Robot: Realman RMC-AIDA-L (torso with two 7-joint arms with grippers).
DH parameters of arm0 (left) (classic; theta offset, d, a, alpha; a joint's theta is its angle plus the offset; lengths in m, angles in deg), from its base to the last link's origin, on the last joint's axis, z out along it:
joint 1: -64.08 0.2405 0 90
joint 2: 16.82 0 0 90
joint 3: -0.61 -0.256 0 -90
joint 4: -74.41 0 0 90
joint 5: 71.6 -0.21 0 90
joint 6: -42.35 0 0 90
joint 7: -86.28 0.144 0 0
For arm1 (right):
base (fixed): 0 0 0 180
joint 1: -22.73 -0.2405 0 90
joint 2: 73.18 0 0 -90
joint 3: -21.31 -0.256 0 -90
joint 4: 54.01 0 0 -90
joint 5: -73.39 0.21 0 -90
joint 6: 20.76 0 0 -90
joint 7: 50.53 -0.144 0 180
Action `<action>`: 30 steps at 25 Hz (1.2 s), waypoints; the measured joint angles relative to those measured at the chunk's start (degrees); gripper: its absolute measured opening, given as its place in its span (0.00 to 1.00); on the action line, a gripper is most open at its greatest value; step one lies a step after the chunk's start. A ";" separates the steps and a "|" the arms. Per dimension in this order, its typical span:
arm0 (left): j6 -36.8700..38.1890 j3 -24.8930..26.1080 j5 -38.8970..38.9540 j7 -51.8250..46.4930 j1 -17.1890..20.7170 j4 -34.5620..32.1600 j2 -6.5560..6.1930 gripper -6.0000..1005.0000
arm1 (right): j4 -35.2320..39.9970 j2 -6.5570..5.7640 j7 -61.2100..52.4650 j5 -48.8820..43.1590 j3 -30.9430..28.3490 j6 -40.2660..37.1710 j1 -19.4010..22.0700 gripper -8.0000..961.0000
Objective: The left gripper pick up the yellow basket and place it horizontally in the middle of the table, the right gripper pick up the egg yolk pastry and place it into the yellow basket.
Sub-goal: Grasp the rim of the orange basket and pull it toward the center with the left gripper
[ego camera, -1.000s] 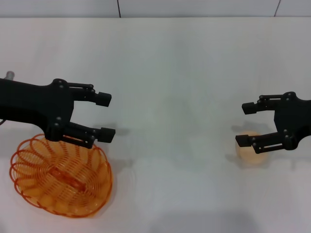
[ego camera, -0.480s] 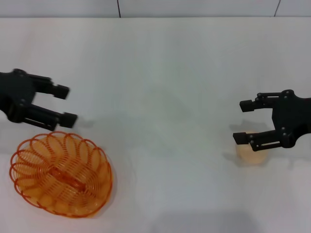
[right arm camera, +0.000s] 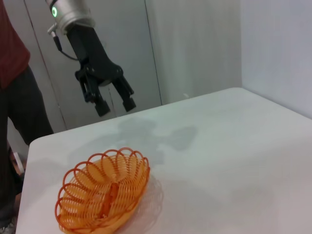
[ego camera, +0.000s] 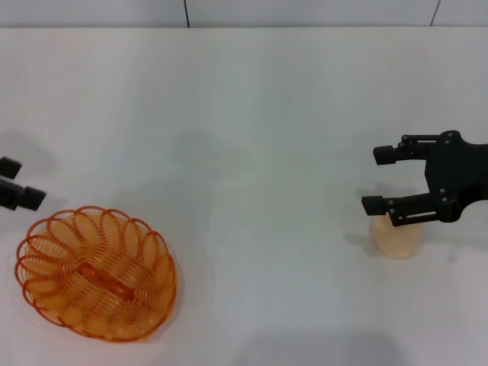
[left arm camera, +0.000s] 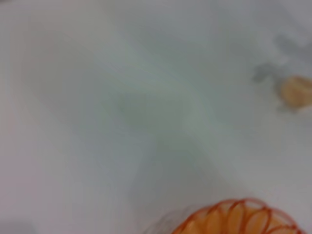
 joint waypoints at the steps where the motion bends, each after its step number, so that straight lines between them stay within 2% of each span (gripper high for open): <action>1: 0.04 0.08 -1.33 -0.36 -0.09 0.00 -0.01 0.85 | -0.08 0.00 -0.01 0.22 0.07 0.01 0.00 0.85; 7: 0.29 0.27 -7.75 -1.53 -0.27 0.46 0.51 0.85 | 0.32 0.00 -0.11 0.88 0.31 0.01 -0.01 0.85; 13: -0.54 0.21 -11.62 -1.52 -0.46 1.96 1.82 0.85 | 0.03 0.00 -0.04 1.09 0.25 0.00 -0.05 0.85; 21: -3.85 0.33 -13.42 0.22 -0.62 7.19 2.21 0.84 | -0.27 0.00 -0.01 1.10 0.23 0.00 -0.08 0.85; 27: -6.82 0.20 -15.99 2.03 -1.04 10.21 3.47 0.84 | -0.30 0.00 -0.11 1.14 0.29 0.00 -0.09 0.84; 30: -7.86 0.22 -16.06 2.48 -1.10 11.16 3.56 0.84 | -0.30 0.00 -0.12 1.18 0.31 -0.03 -0.09 0.84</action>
